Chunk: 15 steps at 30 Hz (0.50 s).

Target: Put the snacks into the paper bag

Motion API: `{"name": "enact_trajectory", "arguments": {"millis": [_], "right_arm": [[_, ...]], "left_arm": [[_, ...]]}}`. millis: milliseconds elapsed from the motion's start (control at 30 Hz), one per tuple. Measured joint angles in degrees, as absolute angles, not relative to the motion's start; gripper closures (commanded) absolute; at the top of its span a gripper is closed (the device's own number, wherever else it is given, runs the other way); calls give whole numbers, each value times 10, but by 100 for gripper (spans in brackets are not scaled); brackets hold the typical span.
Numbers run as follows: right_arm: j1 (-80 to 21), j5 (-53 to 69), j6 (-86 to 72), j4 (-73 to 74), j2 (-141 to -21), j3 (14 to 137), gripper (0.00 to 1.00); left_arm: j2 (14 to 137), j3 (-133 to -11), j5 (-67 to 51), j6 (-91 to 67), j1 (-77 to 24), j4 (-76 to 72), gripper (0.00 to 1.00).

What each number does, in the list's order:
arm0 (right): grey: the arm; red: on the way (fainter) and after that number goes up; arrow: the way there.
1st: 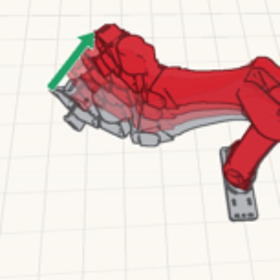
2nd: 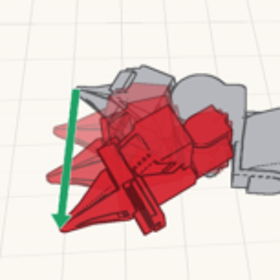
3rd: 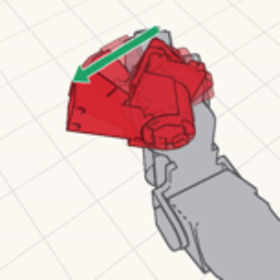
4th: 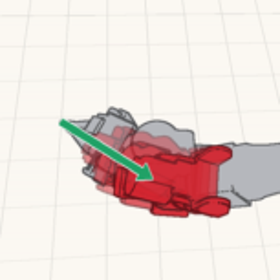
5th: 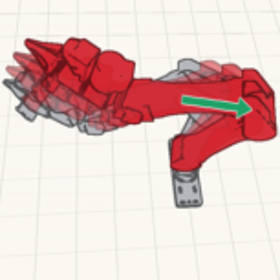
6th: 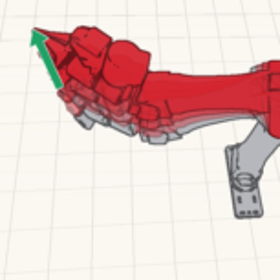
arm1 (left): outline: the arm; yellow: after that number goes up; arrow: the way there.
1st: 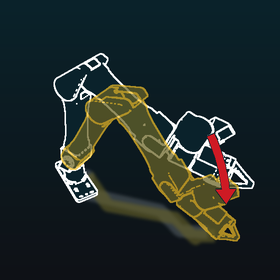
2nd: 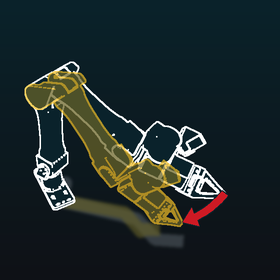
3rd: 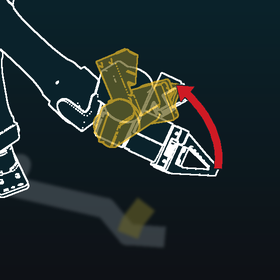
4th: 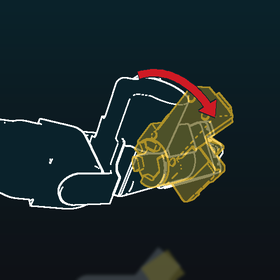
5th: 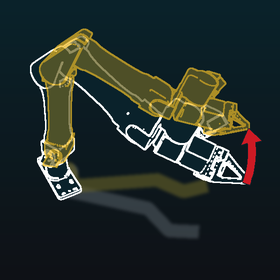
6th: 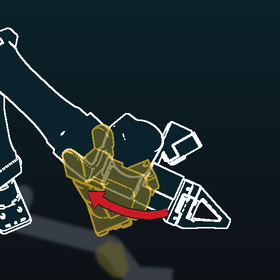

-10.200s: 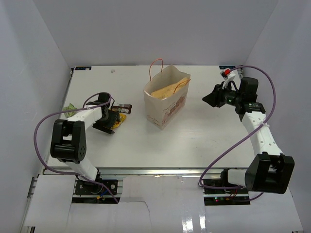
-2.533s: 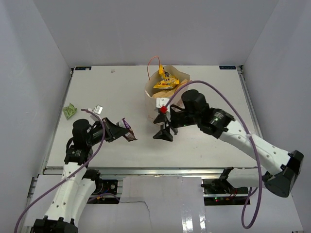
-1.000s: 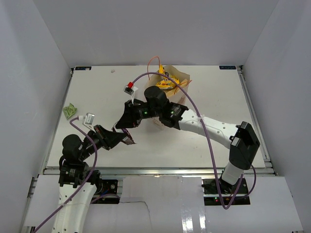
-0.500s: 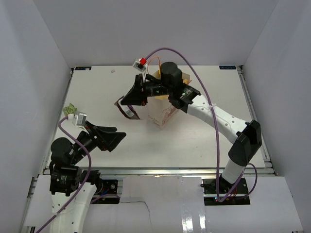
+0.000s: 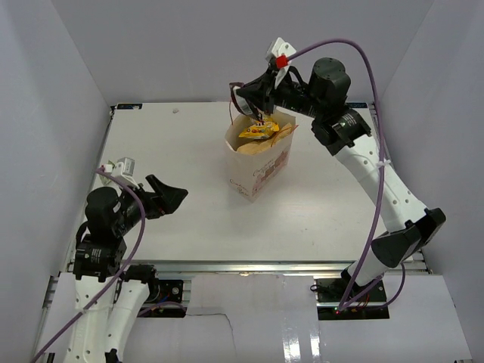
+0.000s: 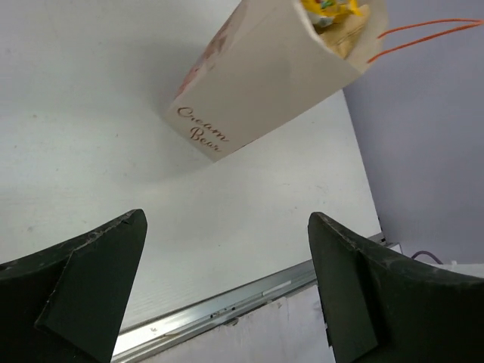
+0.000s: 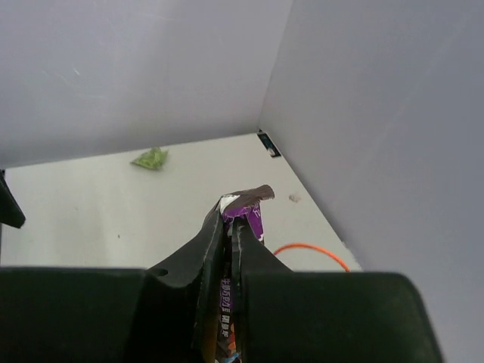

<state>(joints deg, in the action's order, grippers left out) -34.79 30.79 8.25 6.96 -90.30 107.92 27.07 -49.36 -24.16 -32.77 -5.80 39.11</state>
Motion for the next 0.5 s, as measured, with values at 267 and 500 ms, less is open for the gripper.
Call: {"name": "enact_trajectory", "arguments": {"millis": [267,500], "right_arm": [[-342,239,132,110,-923,995,73],[-341,223,190,182,-946,1011,7]], "left_arm": [[309,-499,-141,-330,-58,429,2],[463,-538,-41,-361,-58,434,2]]}}
